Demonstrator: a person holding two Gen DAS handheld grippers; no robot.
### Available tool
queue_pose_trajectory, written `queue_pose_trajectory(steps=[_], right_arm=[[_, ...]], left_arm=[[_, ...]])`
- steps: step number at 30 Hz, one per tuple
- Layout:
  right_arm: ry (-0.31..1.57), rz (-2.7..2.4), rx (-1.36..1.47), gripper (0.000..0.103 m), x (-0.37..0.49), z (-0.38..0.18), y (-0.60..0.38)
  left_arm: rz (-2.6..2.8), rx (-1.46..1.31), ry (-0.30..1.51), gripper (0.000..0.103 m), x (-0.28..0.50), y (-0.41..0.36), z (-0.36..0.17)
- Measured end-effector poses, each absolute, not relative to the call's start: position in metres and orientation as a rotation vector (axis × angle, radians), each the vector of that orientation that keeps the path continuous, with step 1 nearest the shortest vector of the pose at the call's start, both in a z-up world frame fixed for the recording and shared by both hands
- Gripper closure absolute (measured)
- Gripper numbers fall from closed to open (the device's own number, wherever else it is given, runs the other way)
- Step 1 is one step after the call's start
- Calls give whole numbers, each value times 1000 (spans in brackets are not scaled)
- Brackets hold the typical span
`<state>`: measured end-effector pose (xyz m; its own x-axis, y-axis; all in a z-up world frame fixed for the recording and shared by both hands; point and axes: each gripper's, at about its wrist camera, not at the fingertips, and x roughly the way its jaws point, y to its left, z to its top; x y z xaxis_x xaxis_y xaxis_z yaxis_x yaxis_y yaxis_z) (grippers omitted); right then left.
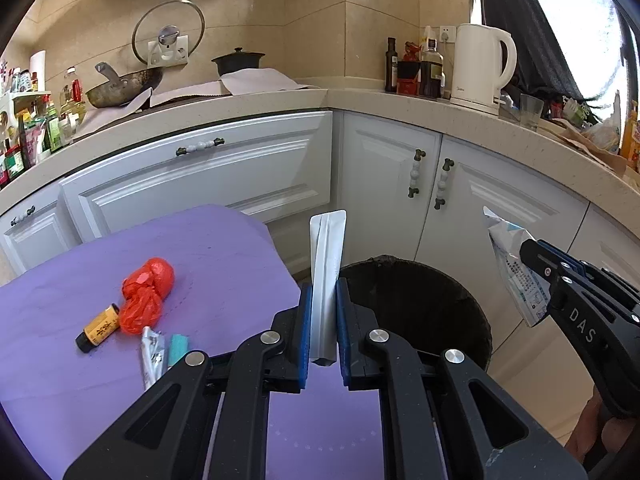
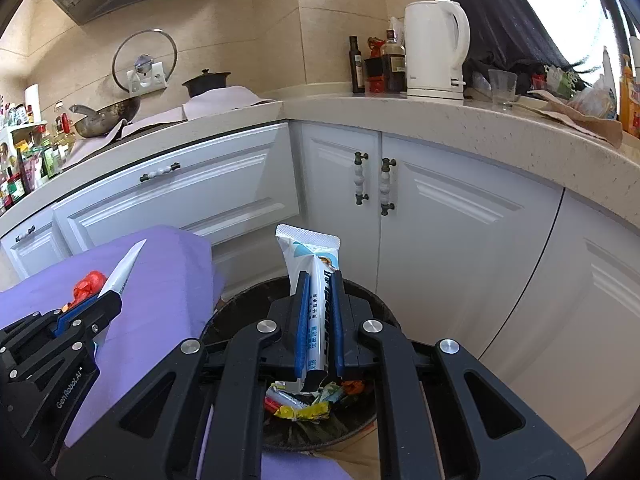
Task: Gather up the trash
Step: 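Carry both white tubes over the black bin with both tools, then open both tools to drop the white tubes into the bin, then grasp the teal-capped tube on the table with the right tool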
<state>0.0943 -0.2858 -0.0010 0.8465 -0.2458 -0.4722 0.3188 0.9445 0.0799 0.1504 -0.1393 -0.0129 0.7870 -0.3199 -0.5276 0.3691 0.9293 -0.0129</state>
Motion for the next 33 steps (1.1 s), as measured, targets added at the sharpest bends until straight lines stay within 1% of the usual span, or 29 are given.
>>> queue_pose_trajectory(steps=[14, 19, 20, 21, 23, 26, 27, 31, 33], right_arm=[[518, -321, 183, 92, 118, -27, -308], [537, -328, 196, 91, 127, -38, -314], [540, -332, 202, 88, 128, -40, -316], [545, -333, 207, 82, 129, -42, -317], [552, -335, 225, 78, 131, -45, -321], [557, -340, 224, 78, 130, -47, -321], [558, -341, 222, 78, 130, -47, -321], [566, -341, 228, 77, 129, -46, -319], [569, -337, 229, 74, 128, -45, -316]], left_arm=[[-376, 113, 576, 90, 172, -167, -26], [-377, 119, 591, 88, 178, -172, -32], [-375, 118, 594, 86, 179, -173, -34], [-376, 119, 597, 84, 180, -174, -35], [-381, 125, 607, 82, 182, -176, -37], [-381, 130, 614, 70, 183, -178, -39], [-376, 125, 613, 68, 183, -177, -39], [-369, 116, 622, 67, 182, -174, -39], [-363, 111, 623, 65, 181, -169, -37]])
